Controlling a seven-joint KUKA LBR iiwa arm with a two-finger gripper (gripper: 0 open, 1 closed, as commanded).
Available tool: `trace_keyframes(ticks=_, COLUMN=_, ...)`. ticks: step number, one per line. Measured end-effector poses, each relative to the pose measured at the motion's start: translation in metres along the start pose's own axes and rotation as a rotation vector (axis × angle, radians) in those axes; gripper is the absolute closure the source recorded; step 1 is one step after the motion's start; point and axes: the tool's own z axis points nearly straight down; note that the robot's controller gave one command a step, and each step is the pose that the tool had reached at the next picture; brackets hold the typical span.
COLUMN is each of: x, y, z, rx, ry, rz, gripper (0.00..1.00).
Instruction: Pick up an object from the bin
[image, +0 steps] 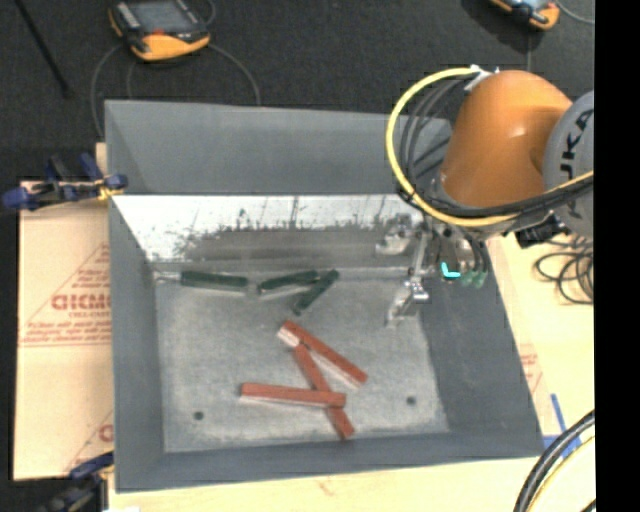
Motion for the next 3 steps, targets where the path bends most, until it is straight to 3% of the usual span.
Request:
trace_keyframes(ticks=1, x=-0.001, y=0.000, z=-0.004, rx=0.001, ry=-0.007, rz=-0.001, gripper=0.00)
trace_keyframes(ticks=2, x=-0.020, y=0.026, z=0.033, rx=0.003, ry=-0.015, rz=-0.057, gripper=0.00)
trace_keyframes(ticks=3, x=-0.005, y=0.053, z=0.095, rx=0.001, ry=-0.010, rz=-0.124, gripper=0.00)
